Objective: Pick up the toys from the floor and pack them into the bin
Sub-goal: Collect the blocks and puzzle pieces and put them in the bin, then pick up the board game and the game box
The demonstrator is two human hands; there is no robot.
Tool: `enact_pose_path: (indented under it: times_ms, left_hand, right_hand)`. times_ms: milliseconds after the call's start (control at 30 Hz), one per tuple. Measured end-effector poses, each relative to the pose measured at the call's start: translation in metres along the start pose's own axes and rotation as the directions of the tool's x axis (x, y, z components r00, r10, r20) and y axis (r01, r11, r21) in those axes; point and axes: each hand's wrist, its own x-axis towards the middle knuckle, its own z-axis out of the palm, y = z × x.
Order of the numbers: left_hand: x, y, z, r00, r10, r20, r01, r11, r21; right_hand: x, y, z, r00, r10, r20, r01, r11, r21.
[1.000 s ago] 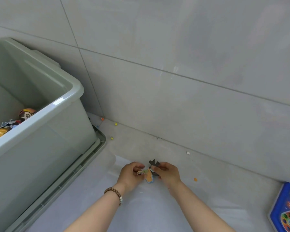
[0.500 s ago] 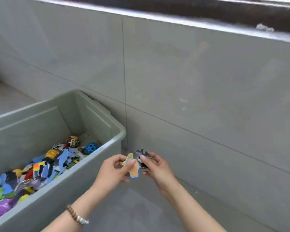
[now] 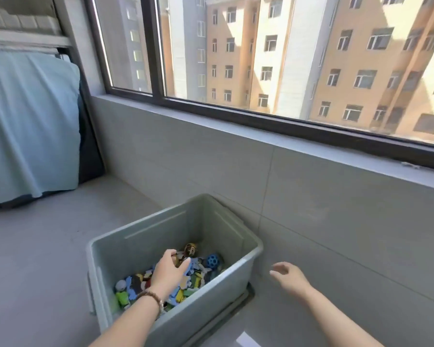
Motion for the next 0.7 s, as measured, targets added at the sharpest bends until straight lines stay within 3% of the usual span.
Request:
enact_pose_path:
  times_ms: [200,433,533,700]
  left_hand:
    - [-0.078,0.082,0.057,0.959,0.182,0.217,-0.186,0.983,-0.001]
    - [-0.218,0.177,0.177,0.786,0.375,0.492,-0.445,0.895,0.027]
    - [-0.273,0.192,0.234,0.687,0.404,0.605,-0.529,0.848,0.034]
    - [-0.335,0.184,0.329,0.545,0.345,0.764,-0.618,0.781,0.087]
  right_hand:
    - [-0.124,0.088,-0.161,0.944,0.196,-0.265,-0.214,0.976,-0.042]
    - [-0.312,0.215,-0.284,0.732,0.411,-0.543,-0.36,0.91,0.204]
    - [-0.376,0.283,-0.295,0.662,0.487,-0.57,-0.432,0.869,0.241]
    - [-0.432,0.389,-0.274,0.58,0.668,-0.468,-0.528,0.745,0.409]
